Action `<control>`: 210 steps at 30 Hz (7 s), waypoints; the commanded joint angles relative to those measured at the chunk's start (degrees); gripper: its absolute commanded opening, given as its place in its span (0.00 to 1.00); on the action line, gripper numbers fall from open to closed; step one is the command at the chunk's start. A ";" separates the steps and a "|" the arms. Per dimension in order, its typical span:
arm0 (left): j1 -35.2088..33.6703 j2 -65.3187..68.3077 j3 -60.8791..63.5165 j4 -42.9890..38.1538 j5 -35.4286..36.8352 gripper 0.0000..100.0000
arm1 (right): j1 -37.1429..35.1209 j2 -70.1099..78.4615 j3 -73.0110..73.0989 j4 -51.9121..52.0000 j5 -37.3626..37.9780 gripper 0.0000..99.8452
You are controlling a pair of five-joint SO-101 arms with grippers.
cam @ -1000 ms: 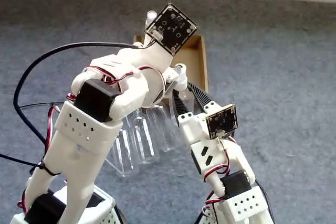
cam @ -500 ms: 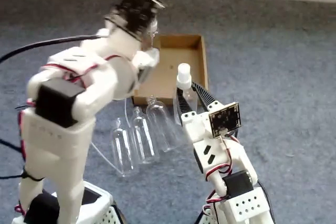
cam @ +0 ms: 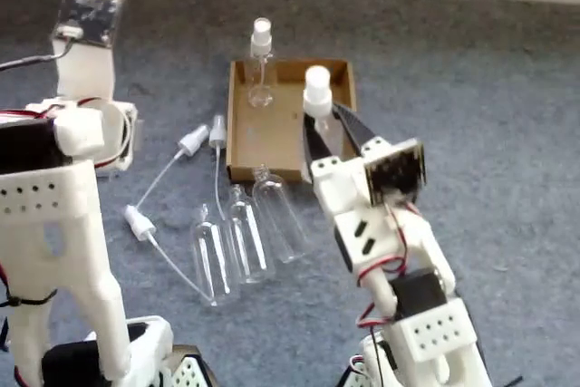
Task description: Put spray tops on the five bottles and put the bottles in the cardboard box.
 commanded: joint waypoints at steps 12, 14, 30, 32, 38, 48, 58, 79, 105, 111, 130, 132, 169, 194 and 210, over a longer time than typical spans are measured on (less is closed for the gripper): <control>-14.73 -1.01 49.71 -39.65 -0.18 0.14 | -5.05 49.10 -34.42 -14.37 1.23 0.00; -14.73 -1.01 52.79 -43.60 -0.18 0.14 | -5.05 52.53 -36.26 -17.98 1.23 0.00; -14.37 -0.48 55.43 -47.38 -0.18 0.14 | -6.29 70.11 -16.31 -65.80 -5.10 0.00; -14.37 -0.48 55.43 -47.30 -0.18 0.14 | -6.29 70.90 -16.48 -65.98 -5.98 0.00; -14.37 -0.48 55.43 -47.21 -0.18 0.14 | -5.58 74.77 -21.49 -65.98 -6.07 0.00; -14.37 -0.48 55.43 -47.30 -0.18 0.14 | -5.32 83.03 -28.79 -66.07 -6.07 0.00; -14.37 -0.48 55.43 -47.30 -0.18 0.14 | -4.70 84.53 -28.62 -65.63 -5.80 0.00; -14.37 -0.66 55.43 -47.38 -0.18 0.14 | -4.97 84.35 -28.53 -62.46 -4.13 0.06; -14.29 -0.75 55.43 -47.38 -0.18 0.14 | -4.97 82.51 -28.53 -62.29 3.69 0.12; -14.29 -0.75 55.43 -47.38 -0.18 0.14 | -4.97 76.26 -28.70 -51.74 3.52 0.12; -14.29 -0.57 55.43 -47.38 -0.18 0.14 | -4.70 63.96 -29.14 -49.10 3.52 0.12; -14.29 -0.57 55.43 -47.38 -0.18 0.14 | -4.70 61.23 -30.20 -45.32 3.52 0.12; -14.29 -0.84 56.66 -48.53 -0.26 0.14 | -15.16 51.82 -32.31 41.01 -7.03 0.26; -14.29 -0.57 56.66 -48.62 -0.26 0.14 | -7.08 51.30 -32.13 43.12 -6.33 0.04; -13.58 -0.48 56.75 -48.35 -0.18 0.14 | 48.13 45.58 -31.87 44.35 21.27 0.07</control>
